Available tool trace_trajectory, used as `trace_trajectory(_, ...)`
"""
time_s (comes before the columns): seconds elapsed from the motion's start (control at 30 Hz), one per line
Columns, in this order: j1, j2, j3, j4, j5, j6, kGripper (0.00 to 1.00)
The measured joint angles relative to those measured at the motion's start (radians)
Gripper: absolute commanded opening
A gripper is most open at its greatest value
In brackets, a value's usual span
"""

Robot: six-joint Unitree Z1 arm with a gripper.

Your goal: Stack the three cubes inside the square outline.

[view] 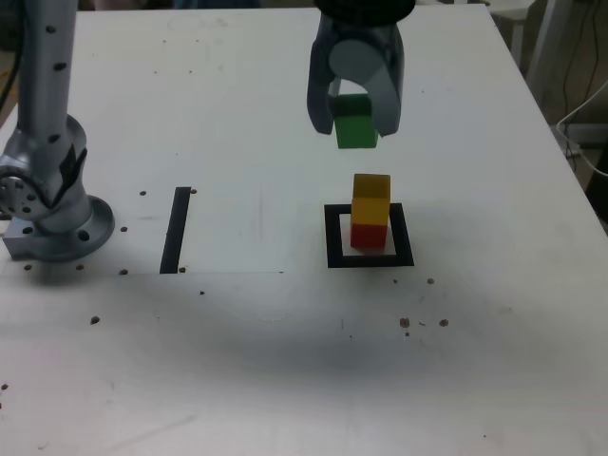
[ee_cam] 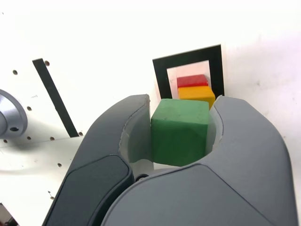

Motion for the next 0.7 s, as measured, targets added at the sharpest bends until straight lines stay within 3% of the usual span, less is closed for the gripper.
trace_trajectory(0.7, -0.054, 0.099, -0.041, 0.000, 0.011, -0.071, 0.11)
